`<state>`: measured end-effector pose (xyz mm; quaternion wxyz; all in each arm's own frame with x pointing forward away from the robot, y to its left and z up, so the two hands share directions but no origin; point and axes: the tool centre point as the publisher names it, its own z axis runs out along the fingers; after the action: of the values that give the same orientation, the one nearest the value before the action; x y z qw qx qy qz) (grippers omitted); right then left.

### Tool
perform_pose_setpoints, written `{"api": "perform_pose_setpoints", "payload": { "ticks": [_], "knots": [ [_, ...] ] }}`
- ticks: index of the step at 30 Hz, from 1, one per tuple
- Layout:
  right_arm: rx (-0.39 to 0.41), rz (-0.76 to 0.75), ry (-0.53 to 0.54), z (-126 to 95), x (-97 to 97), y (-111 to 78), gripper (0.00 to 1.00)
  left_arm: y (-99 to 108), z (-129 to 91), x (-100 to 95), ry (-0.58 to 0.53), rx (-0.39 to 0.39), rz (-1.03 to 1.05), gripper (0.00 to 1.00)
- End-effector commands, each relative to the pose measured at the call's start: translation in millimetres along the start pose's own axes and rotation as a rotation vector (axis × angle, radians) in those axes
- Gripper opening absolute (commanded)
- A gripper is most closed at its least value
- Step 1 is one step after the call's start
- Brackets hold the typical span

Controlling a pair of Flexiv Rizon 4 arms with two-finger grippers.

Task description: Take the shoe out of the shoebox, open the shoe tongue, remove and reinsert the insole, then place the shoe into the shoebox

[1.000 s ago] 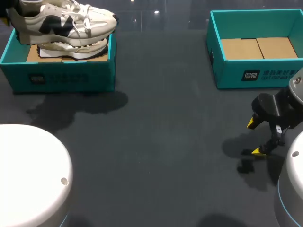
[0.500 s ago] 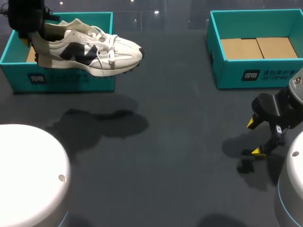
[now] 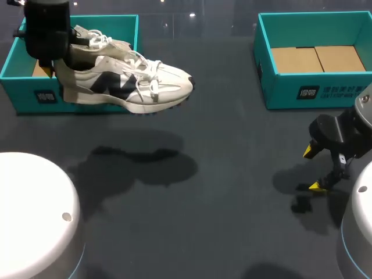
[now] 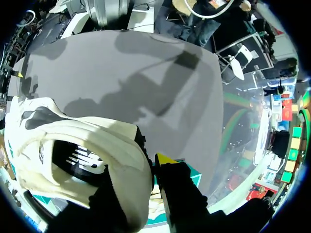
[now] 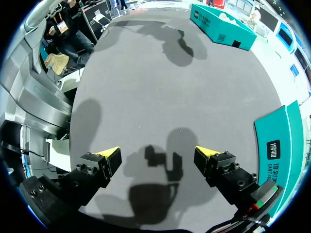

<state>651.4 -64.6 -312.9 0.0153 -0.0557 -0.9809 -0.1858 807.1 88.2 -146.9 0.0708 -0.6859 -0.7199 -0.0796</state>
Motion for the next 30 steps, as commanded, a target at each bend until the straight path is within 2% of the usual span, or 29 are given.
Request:
{"api": "perform_pose_setpoints", "payload": {
  "ticks": [1, 9, 22, 27, 30],
  "knots": [
    [0.002, 0.0, -0.003, -0.3, 2.0, -0.4, 1.0, -17.0, 8.7, -36.8, 0.035, 0.015, 0.032, 0.0],
    [0.002, 0.0, -0.003, -0.3, 2.0, -0.4, 1.0, -49.9, 18.5, -78.6, 0.071, 0.017, 0.034, 0.0],
    [0.002, 0.0, -0.003, -0.3, 2.0, -0.4, 1.0, -49.9, 18.5, -78.6, 0.071, 0.017, 0.034, 0.0],
    [0.002, 0.0, -0.003, -0.3, 2.0, -0.4, 1.0, -64.0, 43.6, -111.0, 0.057, 0.122, 0.035, 0.0],
    [0.002, 0.0, -0.003, -0.3, 2.0, -0.4, 1.0, -74.9, 57.3, -133.5, 0.074, 0.116, 0.021, 0.0]
  ]
}}
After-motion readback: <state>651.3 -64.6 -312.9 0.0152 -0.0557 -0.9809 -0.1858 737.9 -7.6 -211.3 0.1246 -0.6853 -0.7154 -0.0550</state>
